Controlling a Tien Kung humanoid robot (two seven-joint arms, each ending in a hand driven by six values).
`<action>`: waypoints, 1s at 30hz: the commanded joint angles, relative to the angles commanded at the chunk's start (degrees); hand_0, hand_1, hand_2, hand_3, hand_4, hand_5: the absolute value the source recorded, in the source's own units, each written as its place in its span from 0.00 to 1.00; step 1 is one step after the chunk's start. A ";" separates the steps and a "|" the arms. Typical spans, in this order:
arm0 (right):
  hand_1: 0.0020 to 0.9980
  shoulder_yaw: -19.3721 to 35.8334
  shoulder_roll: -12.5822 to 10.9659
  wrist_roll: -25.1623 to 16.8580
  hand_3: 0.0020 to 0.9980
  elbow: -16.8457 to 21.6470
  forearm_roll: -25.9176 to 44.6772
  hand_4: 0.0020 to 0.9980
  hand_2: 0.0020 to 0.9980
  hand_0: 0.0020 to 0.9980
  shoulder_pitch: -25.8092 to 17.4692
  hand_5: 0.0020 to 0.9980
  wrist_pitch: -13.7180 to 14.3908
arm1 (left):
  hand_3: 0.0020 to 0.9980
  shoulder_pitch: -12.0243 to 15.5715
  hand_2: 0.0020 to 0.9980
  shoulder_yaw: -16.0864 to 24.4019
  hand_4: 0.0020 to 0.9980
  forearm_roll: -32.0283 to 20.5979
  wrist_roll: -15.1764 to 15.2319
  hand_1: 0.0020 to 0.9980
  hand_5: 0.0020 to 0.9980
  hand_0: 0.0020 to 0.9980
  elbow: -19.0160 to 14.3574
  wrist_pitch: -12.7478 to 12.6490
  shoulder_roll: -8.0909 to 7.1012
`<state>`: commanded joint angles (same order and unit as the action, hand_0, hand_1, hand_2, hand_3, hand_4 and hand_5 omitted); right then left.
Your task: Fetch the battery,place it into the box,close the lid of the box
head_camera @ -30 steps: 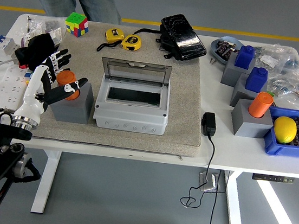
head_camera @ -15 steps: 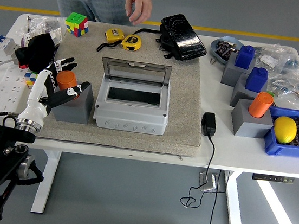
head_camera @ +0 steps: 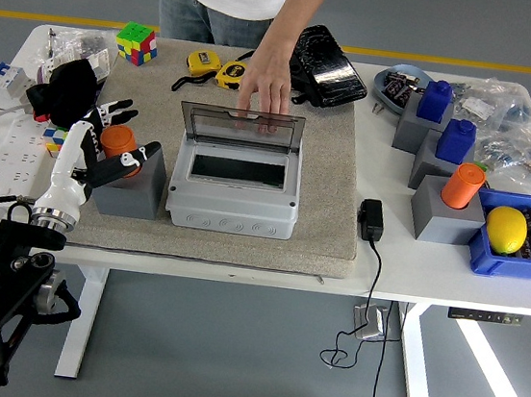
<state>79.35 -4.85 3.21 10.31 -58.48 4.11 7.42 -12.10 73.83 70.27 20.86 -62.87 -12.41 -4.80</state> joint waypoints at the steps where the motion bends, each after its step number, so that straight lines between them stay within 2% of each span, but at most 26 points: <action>1: 0.78 -0.02 -0.01 -0.02 0.79 0.00 0.01 1.00 0.76 0.83 0.01 1.00 0.01 | 0.77 -0.06 0.76 0.04 1.00 -0.08 0.00 0.84 0.24 0.74 0.19 0.02 -0.08; 8: 0.78 0.20 0.08 -0.02 0.79 0.00 -0.18 1.00 0.76 0.83 0.04 1.00 0.00 | 0.77 -0.38 0.76 0.13 1.00 -0.34 -0.03 0.83 0.24 0.74 1.38 0.14 -0.32; 22: 0.78 0.21 0.07 -0.01 0.79 0.00 -0.22 1.00 0.76 0.83 0.04 1.00 0.05 | 0.75 -0.33 0.74 -0.52 1.00 -0.78 0.33 0.83 0.25 0.73 2.62 0.03 0.36; 29: 0.78 0.49 0.01 0.02 0.79 0.00 -0.42 1.00 0.76 0.83 0.04 1.00 0.07 | 0.75 -0.60 0.73 -0.48 1.00 -0.99 0.33 0.82 0.25 0.72 3.17 -0.11 0.18; 30: 0.78 0.51 0.01 0.03 0.79 0.00 -0.44 1.00 0.76 0.82 0.01 1.00 0.07 | 0.72 -0.58 0.70 -0.52 1.00 -1.01 0.33 0.78 0.25 0.68 3.22 -0.14 0.18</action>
<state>79.86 -4.84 3.24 10.31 -58.92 4.12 7.48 -12.68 73.31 69.25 21.19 -59.64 -12.54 -4.62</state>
